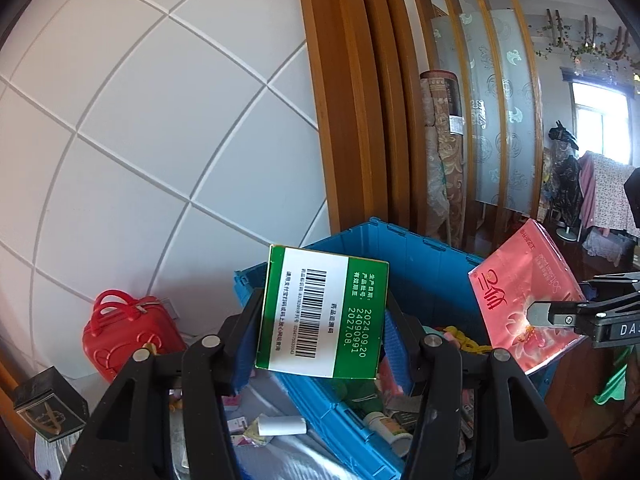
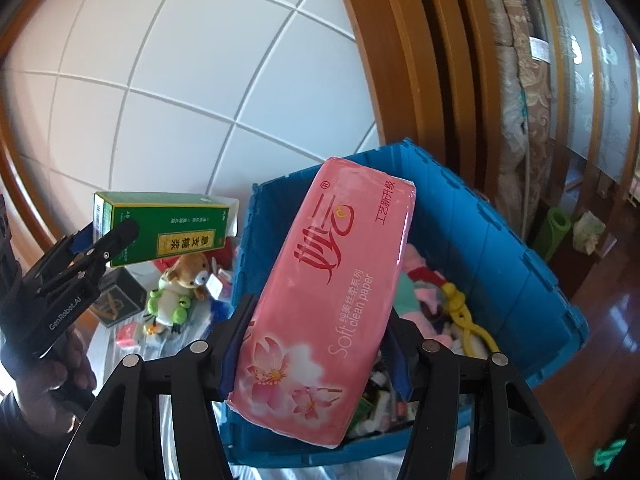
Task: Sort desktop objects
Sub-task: 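Lift the green box and pink tissue pack and carry both over the blue crate, then open both tools to drop the green box and tissue pack into the crate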
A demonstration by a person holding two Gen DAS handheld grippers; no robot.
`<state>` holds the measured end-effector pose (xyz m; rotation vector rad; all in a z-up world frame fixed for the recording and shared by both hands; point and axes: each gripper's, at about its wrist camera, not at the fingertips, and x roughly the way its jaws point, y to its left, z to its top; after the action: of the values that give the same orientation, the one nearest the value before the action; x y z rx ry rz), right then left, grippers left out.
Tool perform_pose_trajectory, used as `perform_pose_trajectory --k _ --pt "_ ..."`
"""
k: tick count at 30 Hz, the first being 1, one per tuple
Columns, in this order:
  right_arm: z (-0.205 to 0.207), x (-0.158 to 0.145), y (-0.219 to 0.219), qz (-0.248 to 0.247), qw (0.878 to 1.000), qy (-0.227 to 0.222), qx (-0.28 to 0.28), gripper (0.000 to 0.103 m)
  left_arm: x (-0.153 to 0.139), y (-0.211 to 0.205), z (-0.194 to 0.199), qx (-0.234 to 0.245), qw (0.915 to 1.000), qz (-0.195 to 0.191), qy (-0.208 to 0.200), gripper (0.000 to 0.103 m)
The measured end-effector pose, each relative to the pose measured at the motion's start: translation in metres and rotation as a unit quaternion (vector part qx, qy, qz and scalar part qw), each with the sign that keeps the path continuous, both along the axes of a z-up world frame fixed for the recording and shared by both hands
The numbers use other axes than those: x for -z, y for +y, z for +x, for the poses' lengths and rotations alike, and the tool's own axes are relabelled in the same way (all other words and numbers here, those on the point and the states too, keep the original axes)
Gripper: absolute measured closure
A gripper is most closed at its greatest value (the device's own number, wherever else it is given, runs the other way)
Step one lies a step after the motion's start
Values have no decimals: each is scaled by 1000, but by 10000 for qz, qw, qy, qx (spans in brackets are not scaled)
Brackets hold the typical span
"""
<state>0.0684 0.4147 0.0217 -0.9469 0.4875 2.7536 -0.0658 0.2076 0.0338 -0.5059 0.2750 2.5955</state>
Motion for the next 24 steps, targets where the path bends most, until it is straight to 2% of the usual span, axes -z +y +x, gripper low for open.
perform_pose_trajectory --k 11,24 --pt "-5 8 43 -56 9994 -75 332 46 -1 59 -21 540 9985 41 -28 50" --pt "-27 23 88 -132 9980 -231 577 46 2 98 -62 732 9972 64 -123 50"
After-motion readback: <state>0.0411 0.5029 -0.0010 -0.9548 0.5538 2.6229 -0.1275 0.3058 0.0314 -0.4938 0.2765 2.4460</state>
